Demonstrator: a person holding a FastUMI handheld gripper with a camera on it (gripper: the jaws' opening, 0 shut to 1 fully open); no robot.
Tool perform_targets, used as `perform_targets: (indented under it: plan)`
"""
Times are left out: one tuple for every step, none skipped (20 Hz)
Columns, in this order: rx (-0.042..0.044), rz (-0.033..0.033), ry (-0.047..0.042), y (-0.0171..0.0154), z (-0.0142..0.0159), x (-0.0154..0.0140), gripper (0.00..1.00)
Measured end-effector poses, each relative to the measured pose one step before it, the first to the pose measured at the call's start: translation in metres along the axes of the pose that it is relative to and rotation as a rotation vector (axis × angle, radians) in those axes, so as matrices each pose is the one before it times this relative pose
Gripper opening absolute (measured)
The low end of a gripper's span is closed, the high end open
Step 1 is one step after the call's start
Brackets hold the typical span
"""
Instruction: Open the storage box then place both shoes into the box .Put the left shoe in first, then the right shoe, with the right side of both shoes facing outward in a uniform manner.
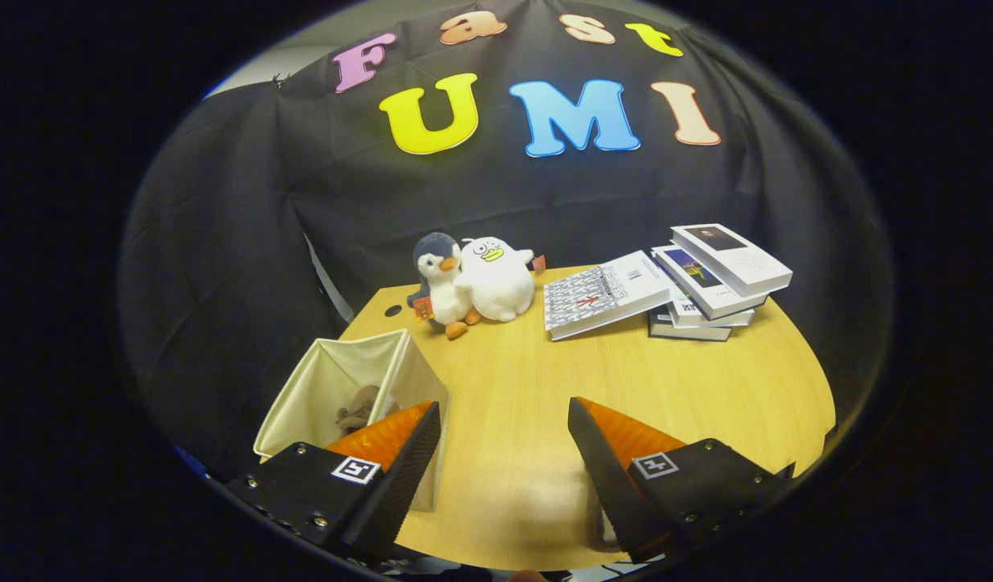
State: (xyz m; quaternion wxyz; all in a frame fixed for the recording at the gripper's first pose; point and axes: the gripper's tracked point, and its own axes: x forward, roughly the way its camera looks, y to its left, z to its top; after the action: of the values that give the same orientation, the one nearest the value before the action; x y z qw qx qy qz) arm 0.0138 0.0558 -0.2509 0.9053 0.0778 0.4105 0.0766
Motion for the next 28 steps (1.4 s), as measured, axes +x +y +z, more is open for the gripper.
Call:
perform_targets:
  plan:
    - [-0.01293,-0.01417,0.00496,-0.01083,-0.00406,-0.00156,0.98]
    - [-0.00864,-0.01178,0.00884,-0.00919,-0.00521,-0.00038,0.98]
    - [-0.00284,-0.01074,0.01051,-0.00918,-0.00464,-0.00038,0.98]
    - [0.00300,-0.00455,0.00950,-0.00795,-0.00494,-0.00105,0.98]
    - [0.00551,-0.00144,0.00881,-0.00672,-0.00393,0.00019,0.98]
    - [0.00355,-0.00347,0.00985,-0.00783,-0.00541,0.00044,0.98]
    - [-0.00233,-0.00689,0.00880,-0.00899,-0.00541,0.00208,0.98]
    - [-0.00919,-0.01124,0.01375,-0.00972,-0.00636,0.00158,0.98]
    - [-0.01233,-0.01061,0.01328,-0.00873,-0.00728,0.00181,0.98]
    - [-0.01556,-0.00945,0.01000,-0.00809,-0.00639,0.00155,0.98]
    - [-0.01527,-0.01237,0.01333,-0.00782,-0.00738,0.00256,0.98]
    - [-0.01309,-0.00738,0.01750,-0.00647,-0.00975,0.00261,0.98]
    - [-0.00870,-0.00369,0.01661,-0.00468,-0.00856,0.00263,0.98]
    - [-0.00604,-0.00114,0.01669,-0.00381,-0.00799,0.00301,0.98]
    - [-0.00211,0.00251,0.01754,-0.00292,-0.00765,0.00299,0.98]
    - [0.00326,0.00434,0.01243,-0.00218,-0.00568,0.00286,0.98]
    - [0.00366,-0.00030,0.01259,-0.00391,-0.00582,0.00266,0.98]
    - [0.00135,-0.00360,0.01268,-0.00486,-0.00679,0.00416,0.98]
    - [-0.00049,-0.00175,0.01518,-0.00329,-0.00674,0.00430,0.98]
    - [-0.00144,-0.00029,0.01690,-0.00256,-0.00671,0.00349,0.98]
    - [-0.00362,0.00053,0.01616,-0.00182,-0.00608,0.00409,0.98]
    - [-0.00049,0.00790,0.01403,-0.00004,-0.00561,0.00357,0.98]
    - [0.00081,0.00648,0.01113,0.00011,-0.00412,0.00422,0.98]
    - [-0.00191,0.00370,0.01175,-0.00035,-0.00339,0.00365,0.98]
    - [-0.00427,0.00234,0.01121,-0.00018,-0.00329,0.00361,0.98]
    - [-0.00836,-0.00834,0.01206,-0.00225,-0.00288,0.00361,0.98]
    - [-0.00830,-0.00262,0.01480,-0.00174,-0.00444,0.00403,0.98]
    - [-0.00097,-0.00153,0.01220,-0.00101,-0.00295,0.00392,0.98]
